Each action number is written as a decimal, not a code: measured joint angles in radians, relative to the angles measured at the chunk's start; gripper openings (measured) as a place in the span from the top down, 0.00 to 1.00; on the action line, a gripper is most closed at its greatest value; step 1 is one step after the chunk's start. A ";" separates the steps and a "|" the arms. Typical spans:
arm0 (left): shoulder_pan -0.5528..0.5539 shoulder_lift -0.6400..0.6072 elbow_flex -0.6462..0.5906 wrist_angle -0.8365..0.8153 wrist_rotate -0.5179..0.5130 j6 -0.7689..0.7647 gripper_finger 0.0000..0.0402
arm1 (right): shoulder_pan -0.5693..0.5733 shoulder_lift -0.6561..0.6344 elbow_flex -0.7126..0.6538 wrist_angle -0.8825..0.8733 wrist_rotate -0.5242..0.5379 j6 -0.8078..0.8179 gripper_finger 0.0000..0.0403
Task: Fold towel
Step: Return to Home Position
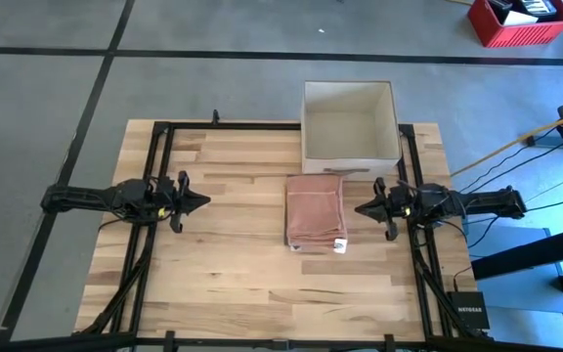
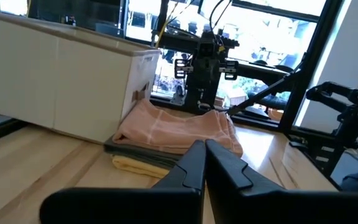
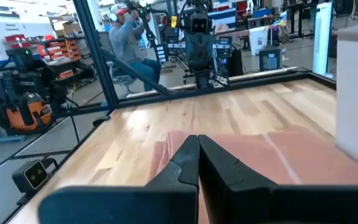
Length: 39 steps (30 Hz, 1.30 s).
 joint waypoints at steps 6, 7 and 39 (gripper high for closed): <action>0.000 0.000 0.000 0.000 0.000 0.000 0.98 | 0.000 0.001 0.000 -0.002 0.000 0.000 0.98; 0.000 0.000 0.000 0.000 0.000 0.000 0.98 | 0.000 0.001 0.000 -0.003 0.000 0.000 0.98; 0.000 0.000 0.000 0.000 0.000 0.000 0.99 | 0.000 0.001 0.001 -0.005 0.000 0.000 0.98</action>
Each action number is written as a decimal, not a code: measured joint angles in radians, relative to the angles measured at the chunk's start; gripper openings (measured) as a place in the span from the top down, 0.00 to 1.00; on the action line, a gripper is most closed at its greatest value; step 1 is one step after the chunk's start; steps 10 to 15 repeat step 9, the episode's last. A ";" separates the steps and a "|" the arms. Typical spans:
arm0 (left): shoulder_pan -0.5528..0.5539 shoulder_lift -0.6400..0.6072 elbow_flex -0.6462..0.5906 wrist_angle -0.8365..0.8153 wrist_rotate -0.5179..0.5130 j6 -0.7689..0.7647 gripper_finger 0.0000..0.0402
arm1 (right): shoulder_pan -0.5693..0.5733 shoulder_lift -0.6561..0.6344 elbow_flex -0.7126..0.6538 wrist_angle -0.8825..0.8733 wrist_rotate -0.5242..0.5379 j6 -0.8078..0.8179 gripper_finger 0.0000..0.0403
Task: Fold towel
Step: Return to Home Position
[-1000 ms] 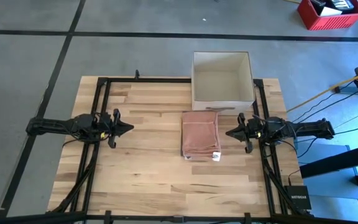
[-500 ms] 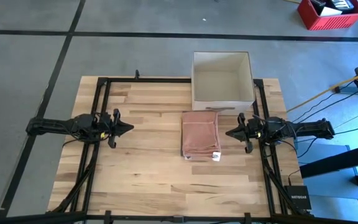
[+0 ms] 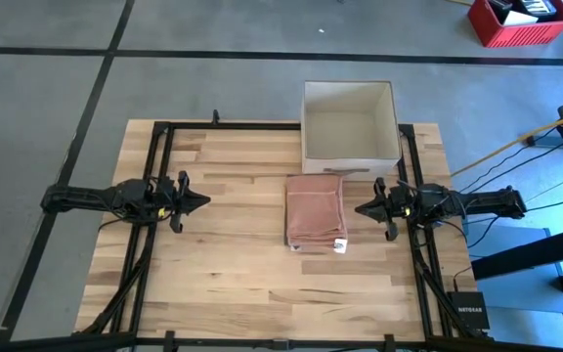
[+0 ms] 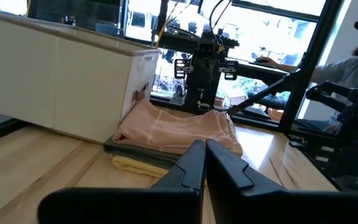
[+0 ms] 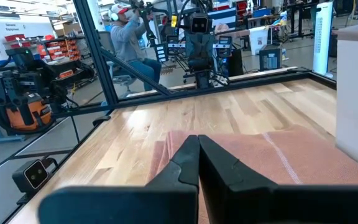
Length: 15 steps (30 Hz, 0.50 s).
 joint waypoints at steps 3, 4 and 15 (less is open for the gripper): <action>0.000 0.000 0.000 0.000 0.000 0.000 0.99 | 0.000 0.000 0.000 0.000 0.000 0.000 0.98; 0.000 0.000 0.000 0.000 0.000 0.000 1.00 | 0.000 0.000 0.000 0.000 0.000 0.000 0.98; 0.000 0.000 0.000 0.000 0.000 0.000 0.99 | 0.000 0.000 0.000 0.000 0.000 0.000 0.98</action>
